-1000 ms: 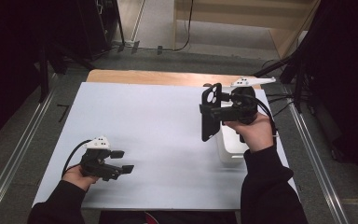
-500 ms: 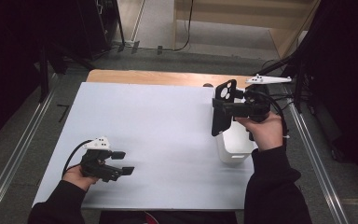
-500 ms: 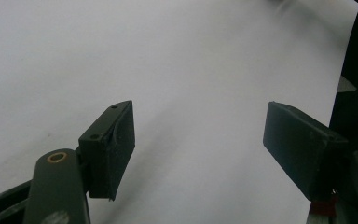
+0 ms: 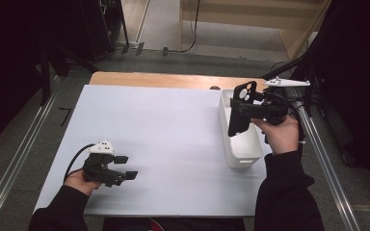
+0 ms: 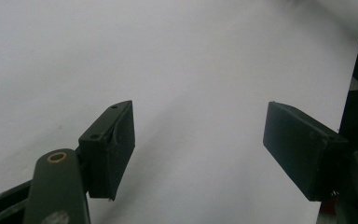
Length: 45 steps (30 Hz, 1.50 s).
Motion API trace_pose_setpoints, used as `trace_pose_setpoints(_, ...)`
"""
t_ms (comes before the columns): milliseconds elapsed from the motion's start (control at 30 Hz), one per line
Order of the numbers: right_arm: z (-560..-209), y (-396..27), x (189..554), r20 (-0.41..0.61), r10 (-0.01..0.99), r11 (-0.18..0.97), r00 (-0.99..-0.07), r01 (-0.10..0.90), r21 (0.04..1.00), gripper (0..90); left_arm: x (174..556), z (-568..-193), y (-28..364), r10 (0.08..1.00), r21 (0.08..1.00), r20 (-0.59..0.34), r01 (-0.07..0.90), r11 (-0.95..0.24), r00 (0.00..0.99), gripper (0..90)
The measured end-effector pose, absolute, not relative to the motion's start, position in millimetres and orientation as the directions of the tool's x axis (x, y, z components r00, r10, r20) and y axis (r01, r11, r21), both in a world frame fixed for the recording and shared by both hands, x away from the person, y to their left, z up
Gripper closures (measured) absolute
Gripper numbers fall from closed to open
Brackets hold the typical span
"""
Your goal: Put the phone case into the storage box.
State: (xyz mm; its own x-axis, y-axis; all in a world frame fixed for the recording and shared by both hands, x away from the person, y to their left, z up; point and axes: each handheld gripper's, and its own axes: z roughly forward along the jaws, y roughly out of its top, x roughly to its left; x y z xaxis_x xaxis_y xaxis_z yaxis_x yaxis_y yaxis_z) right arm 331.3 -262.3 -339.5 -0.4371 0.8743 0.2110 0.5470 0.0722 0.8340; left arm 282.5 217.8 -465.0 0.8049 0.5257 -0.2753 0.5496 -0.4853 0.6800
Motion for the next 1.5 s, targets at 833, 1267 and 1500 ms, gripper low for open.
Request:
trace_pose_setpoints(833, -348, -271, 359, 0.205, 0.924, 0.002, -0.323, 0.540, 0.841, 11.4, 285, -466, 217, 0.520, 0.694, -0.278, 0.543, -0.473, 0.808, 24.6)
trace_pose_setpoints(1267, -339, -278, 392, 0.187, 0.941, -0.018, -0.281, 0.511, 0.859, 11.4, 287, -468, 215, 0.526, 0.682, -0.282, 0.554, -0.479, 0.802, 24.6)
trace_pose_setpoints(1500, -340, -276, 413, 0.189, 0.948, -0.029, -0.257, 0.521, 0.853, 11.4, 286, -467, 215, 0.521, 0.682, -0.280, 0.549, -0.484, 0.806, 24.7)
